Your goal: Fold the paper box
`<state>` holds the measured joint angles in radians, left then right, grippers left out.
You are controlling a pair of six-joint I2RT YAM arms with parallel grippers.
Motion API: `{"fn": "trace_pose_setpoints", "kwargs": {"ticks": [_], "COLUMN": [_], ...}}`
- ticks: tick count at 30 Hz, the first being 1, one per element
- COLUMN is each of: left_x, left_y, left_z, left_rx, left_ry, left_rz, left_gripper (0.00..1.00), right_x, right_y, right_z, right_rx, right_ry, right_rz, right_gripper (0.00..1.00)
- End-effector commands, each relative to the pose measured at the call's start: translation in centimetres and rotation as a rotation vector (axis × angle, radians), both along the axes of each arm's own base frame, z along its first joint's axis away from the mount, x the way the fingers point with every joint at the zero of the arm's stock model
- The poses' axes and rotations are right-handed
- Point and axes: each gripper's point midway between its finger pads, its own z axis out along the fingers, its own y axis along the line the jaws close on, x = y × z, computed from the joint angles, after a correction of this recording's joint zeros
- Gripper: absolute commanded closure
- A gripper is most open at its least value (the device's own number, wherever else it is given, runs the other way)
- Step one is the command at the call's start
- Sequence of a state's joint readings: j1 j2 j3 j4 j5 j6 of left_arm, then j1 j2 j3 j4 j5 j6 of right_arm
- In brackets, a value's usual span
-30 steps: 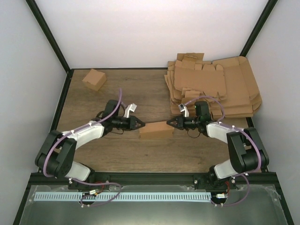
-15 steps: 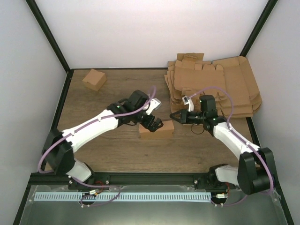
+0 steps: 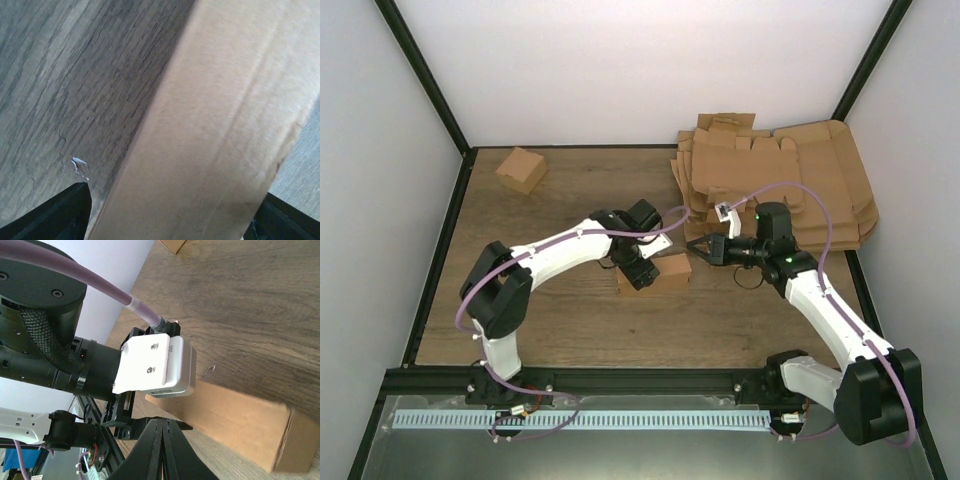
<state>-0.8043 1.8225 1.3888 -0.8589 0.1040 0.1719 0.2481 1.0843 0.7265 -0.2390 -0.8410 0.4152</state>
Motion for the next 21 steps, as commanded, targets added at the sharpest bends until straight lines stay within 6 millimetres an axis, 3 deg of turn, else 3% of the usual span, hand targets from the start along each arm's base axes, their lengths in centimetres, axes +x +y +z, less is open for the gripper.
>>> {"fn": "trace_pose_setpoints", "kwargs": {"ticks": [1, 9, 12, 16, 21], "left_x": [-0.2, 1.1, 2.1, 3.9, 5.7], "left_y": [0.5, 1.1, 2.6, 7.0, 16.1], "left_z": [-0.7, 1.4, 2.5, 5.3, 7.3], "left_rx": [0.068, 0.088, 0.141, 0.256, 0.499], "left_ry": [0.021, -0.044, -0.111, -0.264, -0.413], "left_rz": [-0.033, 0.044, 0.127, 0.313, 0.59], "left_gripper": [0.23, 0.34, 0.38, 0.46, 0.46], "right_x": [0.1, 0.5, 0.6, 0.6, 0.4], "right_y": [0.1, 0.1, 0.2, 0.1, 0.3], "right_z": [1.1, 0.5, 0.5, 0.6, 0.5], "right_rx": [-0.002, -0.005, -0.006, -0.008, -0.001], "right_ry": [-0.033, -0.019, -0.019, -0.02, -0.016], "right_rz": [0.005, 0.003, 0.003, 0.004, 0.013], "right_gripper": [0.97, 0.97, 0.97, 0.97, 0.97]}}
